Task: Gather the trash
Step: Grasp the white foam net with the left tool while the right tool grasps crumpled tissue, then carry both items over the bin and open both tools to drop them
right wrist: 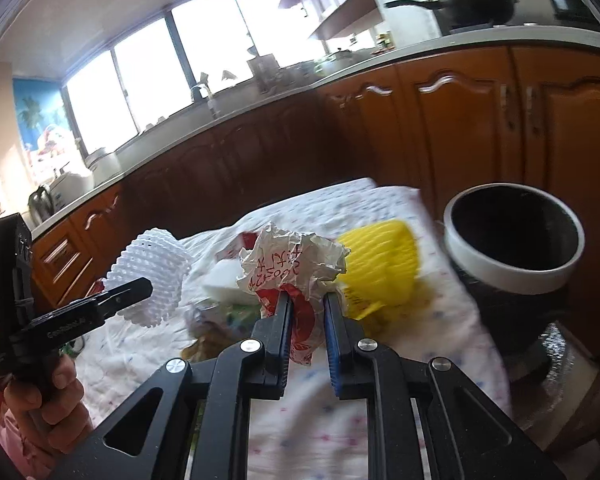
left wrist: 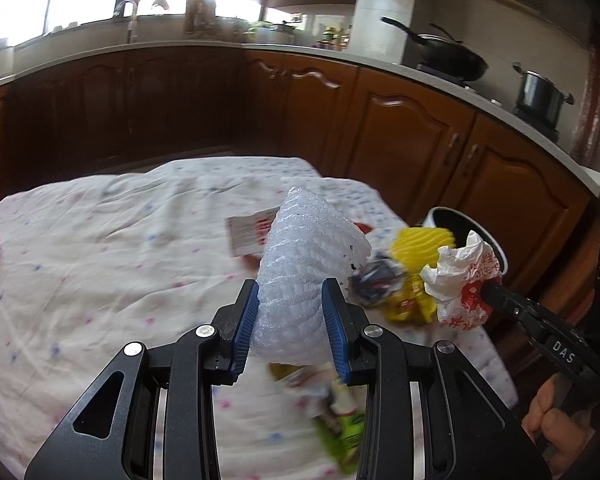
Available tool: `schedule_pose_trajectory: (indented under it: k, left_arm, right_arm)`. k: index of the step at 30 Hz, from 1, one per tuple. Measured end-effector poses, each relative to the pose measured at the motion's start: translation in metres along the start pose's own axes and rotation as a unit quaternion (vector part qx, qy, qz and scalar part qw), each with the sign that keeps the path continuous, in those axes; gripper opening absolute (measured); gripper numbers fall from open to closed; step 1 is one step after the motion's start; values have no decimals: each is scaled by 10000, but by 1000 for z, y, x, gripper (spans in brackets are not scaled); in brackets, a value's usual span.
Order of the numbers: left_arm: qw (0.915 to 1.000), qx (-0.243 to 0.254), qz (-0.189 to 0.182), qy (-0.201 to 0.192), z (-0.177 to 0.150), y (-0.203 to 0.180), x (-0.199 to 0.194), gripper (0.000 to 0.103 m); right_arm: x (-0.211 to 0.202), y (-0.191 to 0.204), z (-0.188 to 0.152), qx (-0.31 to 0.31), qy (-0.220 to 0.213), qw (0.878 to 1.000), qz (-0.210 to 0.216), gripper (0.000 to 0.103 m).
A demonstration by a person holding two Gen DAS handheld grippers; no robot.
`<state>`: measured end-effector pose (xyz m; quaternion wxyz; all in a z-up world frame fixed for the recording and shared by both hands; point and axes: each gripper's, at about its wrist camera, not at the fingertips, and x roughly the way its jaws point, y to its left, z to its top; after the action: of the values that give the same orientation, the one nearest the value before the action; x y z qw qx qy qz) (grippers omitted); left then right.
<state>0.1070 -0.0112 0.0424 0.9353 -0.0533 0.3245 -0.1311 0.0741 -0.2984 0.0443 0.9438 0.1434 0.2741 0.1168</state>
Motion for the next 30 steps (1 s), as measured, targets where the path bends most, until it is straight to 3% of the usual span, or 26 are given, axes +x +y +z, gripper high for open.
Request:
schedule_pose_trajectory:
  k: [16, 23, 30]
  left_arm:
    - [9926, 770, -899, 263, 30, -118, 51, 32]
    - [9864, 1101, -1123, 471, 44, -175, 80, 32]
    - [9830, 1294, -1074, 732, 54, -221, 118, 32]
  right_arm:
    - [-29, -112, 32, 688, -352, 9922, -981, 16]
    - [-25, -147, 49, 802, -309, 9892, -1190, 16]
    - [-4, -179, 67, 847, 11, 9886, -1245, 17]
